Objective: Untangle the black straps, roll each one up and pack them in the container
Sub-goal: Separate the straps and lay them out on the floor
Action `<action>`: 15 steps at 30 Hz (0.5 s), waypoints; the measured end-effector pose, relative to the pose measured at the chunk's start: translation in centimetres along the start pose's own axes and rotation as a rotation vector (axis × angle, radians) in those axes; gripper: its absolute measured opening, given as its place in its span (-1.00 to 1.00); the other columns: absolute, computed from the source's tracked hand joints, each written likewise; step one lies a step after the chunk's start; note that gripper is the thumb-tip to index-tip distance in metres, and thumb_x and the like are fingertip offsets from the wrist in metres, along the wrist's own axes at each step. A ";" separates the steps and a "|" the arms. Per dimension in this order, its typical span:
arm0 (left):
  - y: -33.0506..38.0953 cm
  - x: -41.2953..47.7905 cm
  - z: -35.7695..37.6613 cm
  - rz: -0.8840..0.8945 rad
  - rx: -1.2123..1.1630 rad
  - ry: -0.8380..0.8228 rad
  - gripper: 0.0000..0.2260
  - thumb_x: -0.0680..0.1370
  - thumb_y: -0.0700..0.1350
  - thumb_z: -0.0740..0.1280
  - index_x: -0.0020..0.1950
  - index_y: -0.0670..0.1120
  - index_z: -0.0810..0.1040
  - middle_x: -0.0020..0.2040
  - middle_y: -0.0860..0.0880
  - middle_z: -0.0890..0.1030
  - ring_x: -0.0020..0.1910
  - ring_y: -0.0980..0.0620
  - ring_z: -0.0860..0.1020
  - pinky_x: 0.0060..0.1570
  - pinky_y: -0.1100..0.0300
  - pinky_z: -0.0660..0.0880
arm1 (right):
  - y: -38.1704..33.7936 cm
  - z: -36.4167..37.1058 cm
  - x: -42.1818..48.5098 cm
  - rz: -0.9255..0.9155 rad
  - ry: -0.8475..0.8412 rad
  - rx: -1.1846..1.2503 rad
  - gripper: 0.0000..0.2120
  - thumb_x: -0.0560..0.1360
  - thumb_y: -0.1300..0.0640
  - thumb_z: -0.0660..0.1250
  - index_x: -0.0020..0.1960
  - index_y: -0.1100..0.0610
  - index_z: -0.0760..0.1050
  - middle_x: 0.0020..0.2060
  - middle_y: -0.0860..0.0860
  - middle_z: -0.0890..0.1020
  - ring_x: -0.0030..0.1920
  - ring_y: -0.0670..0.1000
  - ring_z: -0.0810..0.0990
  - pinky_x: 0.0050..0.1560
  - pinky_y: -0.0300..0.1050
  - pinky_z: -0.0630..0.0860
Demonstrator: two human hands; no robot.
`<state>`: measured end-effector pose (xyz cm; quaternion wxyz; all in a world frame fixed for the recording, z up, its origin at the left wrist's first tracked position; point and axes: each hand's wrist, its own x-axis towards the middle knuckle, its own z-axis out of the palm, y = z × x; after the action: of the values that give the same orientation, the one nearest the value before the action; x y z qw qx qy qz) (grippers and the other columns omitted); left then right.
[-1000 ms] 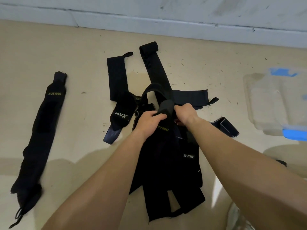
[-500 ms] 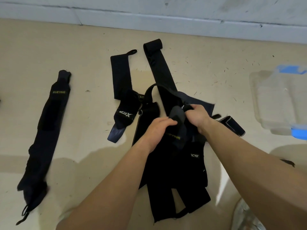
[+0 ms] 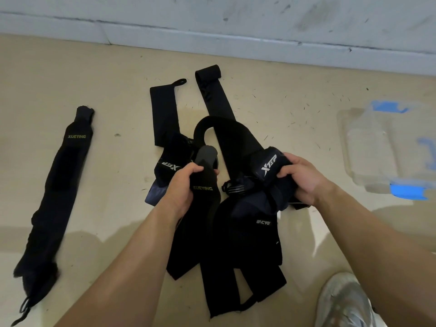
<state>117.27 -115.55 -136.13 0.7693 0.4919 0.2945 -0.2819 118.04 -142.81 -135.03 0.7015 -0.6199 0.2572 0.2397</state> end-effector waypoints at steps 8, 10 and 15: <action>-0.6 1.7 -2.6 0.239 0.594 0.386 -0.71 0.58 -0.03 0.36 0.26 -0.11 0.64 0.39 -0.02 0.52 0.28 -0.03 0.54 0.30 0.00 0.48 | -0.4 7.1 0.7 -0.249 0.403 -1.201 -0.32 0.46 0.07 0.39 0.54 0.07 0.27 0.42 0.14 0.37 0.40 0.25 0.33 0.38 0.16 0.32; -1.6 2.4 -2.9 0.231 0.721 0.264 -0.61 0.57 -0.07 0.40 0.39 -0.13 0.58 0.49 0.07 0.43 0.34 0.02 0.49 0.36 0.08 0.40 | -1.0 9.7 1.4 -0.374 0.374 -1.169 -0.37 0.51 0.10 0.33 0.55 0.05 0.28 0.45 0.12 0.36 0.41 0.24 0.32 0.37 0.17 0.34; -4.9 2.7 -2.8 0.288 1.044 0.115 -0.75 0.56 -0.09 0.39 0.14 -0.19 0.71 0.48 0.10 0.46 0.25 -0.01 0.56 0.18 0.17 0.45 | -2.7 14.2 5.5 -0.605 0.263 -1.349 -0.31 0.54 0.11 0.35 0.61 -0.04 0.15 0.58 0.09 0.17 0.50 0.25 0.20 0.42 0.21 0.32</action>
<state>115.02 -115.08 -141.95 0.4361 0.8587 0.0866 -0.2550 124.89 -128.97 -135.25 0.1680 -0.9825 -0.0455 0.0660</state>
